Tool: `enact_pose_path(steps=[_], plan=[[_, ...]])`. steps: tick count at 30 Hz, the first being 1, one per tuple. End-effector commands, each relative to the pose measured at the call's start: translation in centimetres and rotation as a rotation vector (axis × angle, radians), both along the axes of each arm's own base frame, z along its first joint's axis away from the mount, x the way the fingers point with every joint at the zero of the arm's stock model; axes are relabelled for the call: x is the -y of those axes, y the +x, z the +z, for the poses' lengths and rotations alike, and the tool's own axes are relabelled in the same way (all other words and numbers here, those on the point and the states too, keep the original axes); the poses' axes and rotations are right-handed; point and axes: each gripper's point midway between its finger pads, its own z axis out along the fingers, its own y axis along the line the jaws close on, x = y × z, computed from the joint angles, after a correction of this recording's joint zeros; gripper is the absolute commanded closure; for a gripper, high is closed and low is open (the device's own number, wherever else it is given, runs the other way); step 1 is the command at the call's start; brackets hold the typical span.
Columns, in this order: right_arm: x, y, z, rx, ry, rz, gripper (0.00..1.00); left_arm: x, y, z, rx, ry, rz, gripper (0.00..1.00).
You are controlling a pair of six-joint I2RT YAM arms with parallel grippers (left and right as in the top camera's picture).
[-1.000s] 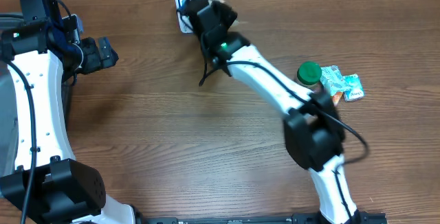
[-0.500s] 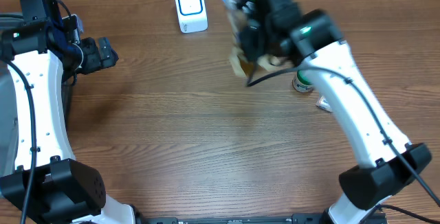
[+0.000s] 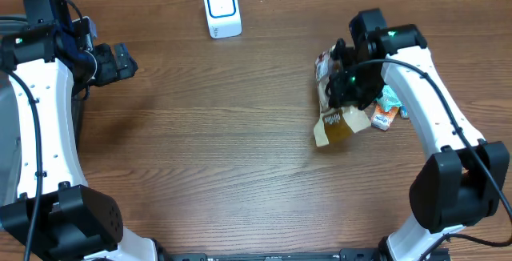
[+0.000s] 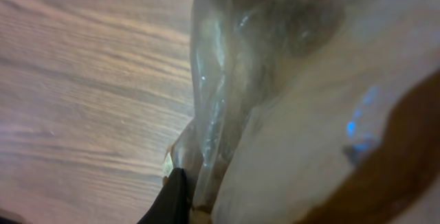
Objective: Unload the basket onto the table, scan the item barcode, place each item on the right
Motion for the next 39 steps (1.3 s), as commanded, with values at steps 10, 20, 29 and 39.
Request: enact_pose_path(steps=[10, 20, 29, 39], plan=[[4.2, -3.1, -3.6, -0.118, -0.176, -0.002, 0.32, 0.0, 0.0, -0.2, -0.006, 0.009, -0.021, 0.00], [5.5, -0.7, 2.6, -0.018, -0.219, -0.062, 0.18, 0.0, 0.0, -0.2, -0.005, 0.010, -0.021, 0.00], [3.7, 0.3, 16.5, 0.270, -0.058, -0.152, 0.00, 0.0, 0.0, -0.2, -0.005, 0.010, -0.021, 0.00], [0.2, -4.3, 24.4, 0.449, 0.222, -0.089, 0.00, 0.0, 0.0, -0.2, -0.005, 0.010, -0.021, 0.00]])
